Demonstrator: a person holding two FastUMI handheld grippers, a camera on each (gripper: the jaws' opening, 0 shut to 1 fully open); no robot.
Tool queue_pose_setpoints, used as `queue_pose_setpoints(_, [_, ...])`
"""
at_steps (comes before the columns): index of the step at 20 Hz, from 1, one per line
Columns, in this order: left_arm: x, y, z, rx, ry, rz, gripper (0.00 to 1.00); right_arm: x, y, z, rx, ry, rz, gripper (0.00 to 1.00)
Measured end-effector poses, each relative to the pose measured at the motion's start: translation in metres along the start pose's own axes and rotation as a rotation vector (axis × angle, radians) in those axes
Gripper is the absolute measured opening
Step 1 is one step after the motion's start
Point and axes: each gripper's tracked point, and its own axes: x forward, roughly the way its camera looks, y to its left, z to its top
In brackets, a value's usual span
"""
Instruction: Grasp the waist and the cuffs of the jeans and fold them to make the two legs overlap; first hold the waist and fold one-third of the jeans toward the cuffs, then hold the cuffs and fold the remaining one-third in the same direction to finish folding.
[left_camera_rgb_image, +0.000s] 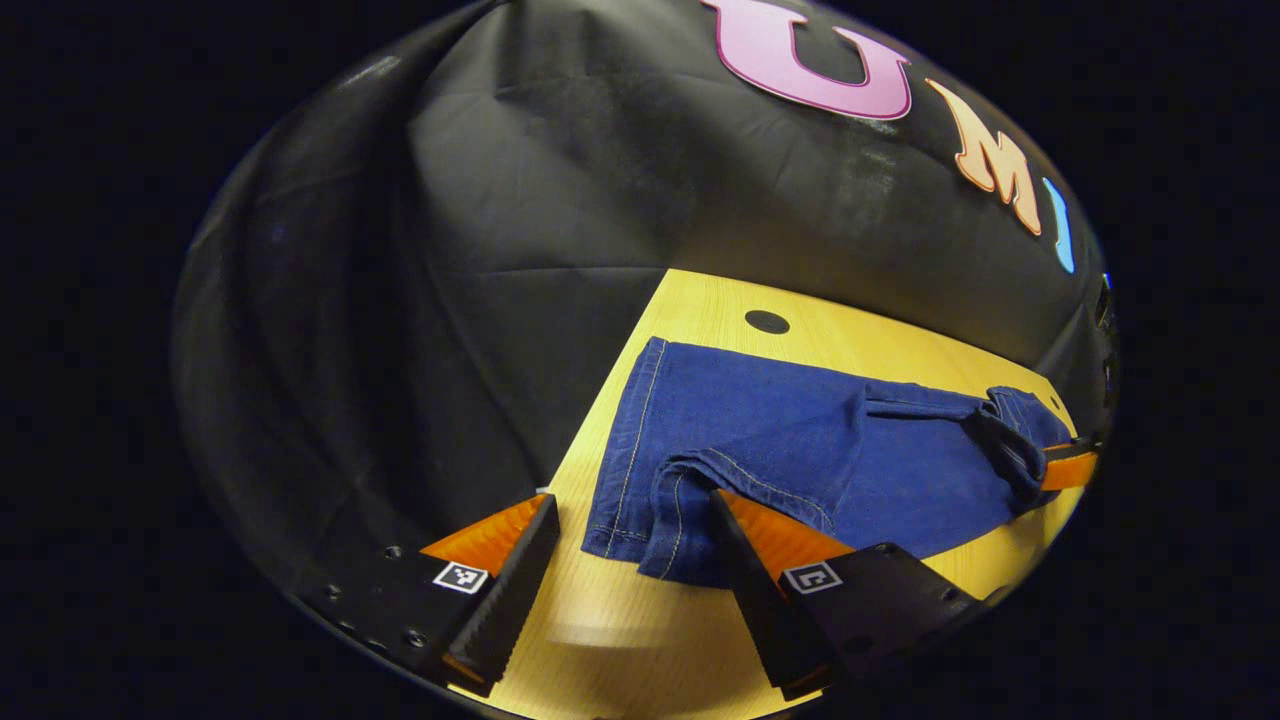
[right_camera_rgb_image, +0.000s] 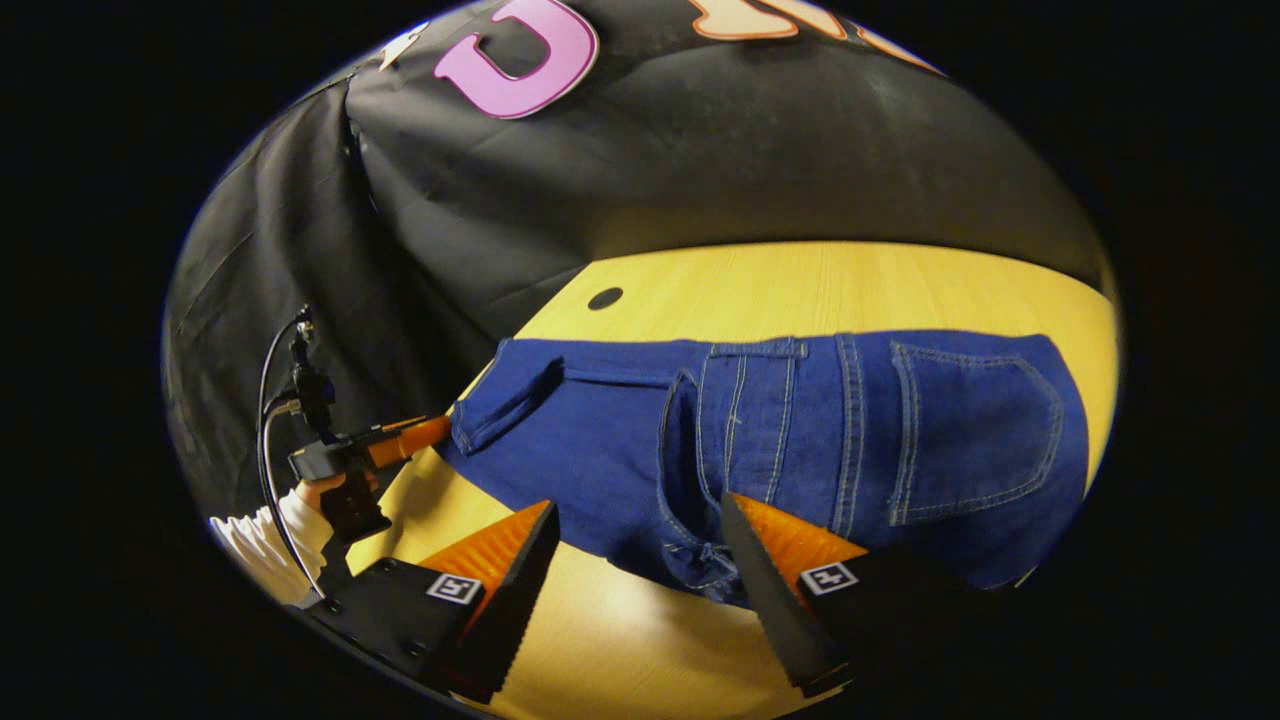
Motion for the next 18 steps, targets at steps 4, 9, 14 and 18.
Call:
queue_pose_setpoints(4, [0.0,-0.005,-0.003,-0.016,0.009,-0.023,0.91,-0.026,-0.022,0.02,-0.025,-0.053,-0.09,0.98])
queue_pose_setpoints(9, [0.004,-0.01,-0.007,0.043,0.023,-0.026,0.78,-0.068,-0.069,0.033,0.008,-0.087,-0.233,0.94])
queue_pose_setpoints(14, [0.005,-0.013,-0.006,0.034,0.013,-0.032,0.47,-0.105,-0.111,0.031,0.043,-0.106,-0.342,0.98])
queue_pose_setpoints(18, [0.004,-0.021,-0.001,0.033,0.017,-0.04,0.17,-0.122,-0.12,0.033,0.075,-0.133,-0.372,0.94])
